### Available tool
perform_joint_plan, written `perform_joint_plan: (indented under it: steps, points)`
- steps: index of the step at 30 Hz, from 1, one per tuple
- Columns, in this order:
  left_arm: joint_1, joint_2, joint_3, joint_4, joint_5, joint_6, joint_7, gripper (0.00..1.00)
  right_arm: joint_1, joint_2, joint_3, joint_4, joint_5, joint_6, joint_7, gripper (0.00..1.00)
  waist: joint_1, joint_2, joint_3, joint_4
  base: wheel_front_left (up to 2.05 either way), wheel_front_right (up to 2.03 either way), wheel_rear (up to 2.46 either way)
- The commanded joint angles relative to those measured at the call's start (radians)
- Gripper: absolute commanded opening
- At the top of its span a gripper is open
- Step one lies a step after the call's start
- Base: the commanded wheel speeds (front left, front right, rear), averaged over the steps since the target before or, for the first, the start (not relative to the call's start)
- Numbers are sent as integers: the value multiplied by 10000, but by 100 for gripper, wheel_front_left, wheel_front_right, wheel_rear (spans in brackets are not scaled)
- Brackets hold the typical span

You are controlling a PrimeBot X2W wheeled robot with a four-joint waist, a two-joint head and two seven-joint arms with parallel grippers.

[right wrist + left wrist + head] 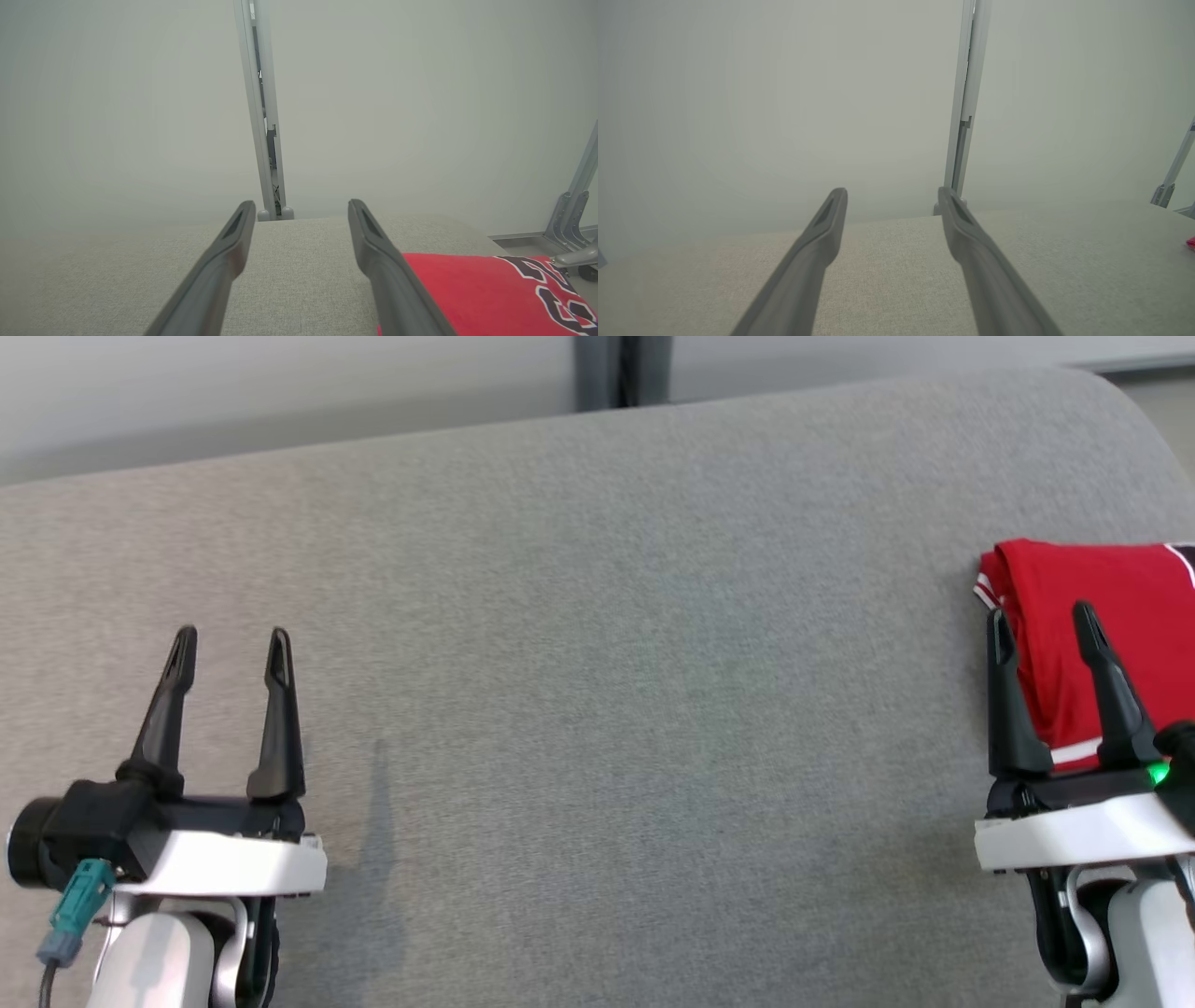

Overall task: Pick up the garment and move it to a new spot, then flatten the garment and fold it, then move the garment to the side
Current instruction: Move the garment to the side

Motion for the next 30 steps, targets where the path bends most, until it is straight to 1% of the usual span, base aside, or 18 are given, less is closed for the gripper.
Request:
perform_joint_plan:
  steps: [1, 11, 20, 30]
  points:
    - [192, 46, 41, 88, -18, 44, -60, 100, 244, -15, -24, -34, -145, -3, 100, 100, 0, -1, -480, 459, 0, 0, 0]
    - [1256, 44, -145, 388, 35, 2, -106, 100, 1233, 51, 228, 147, -354, -1, 623, 100, 0, -1, -1603, 1100, 0, 0, 0]
    - [1826, 72, -363, 511, 36, 40, 42, 100, 1919, 71, 131, 279, -386, -1, 883, 100, 0, -1, -2271, 1195, 0, 0, 0]
    - [2272, 133, -458, 485, -74, 108, 248, 100, 2645, 173, -113, 40, -453, -1, 1214, 100, 0, -1, -2824, 1176, 0, 0, 0]
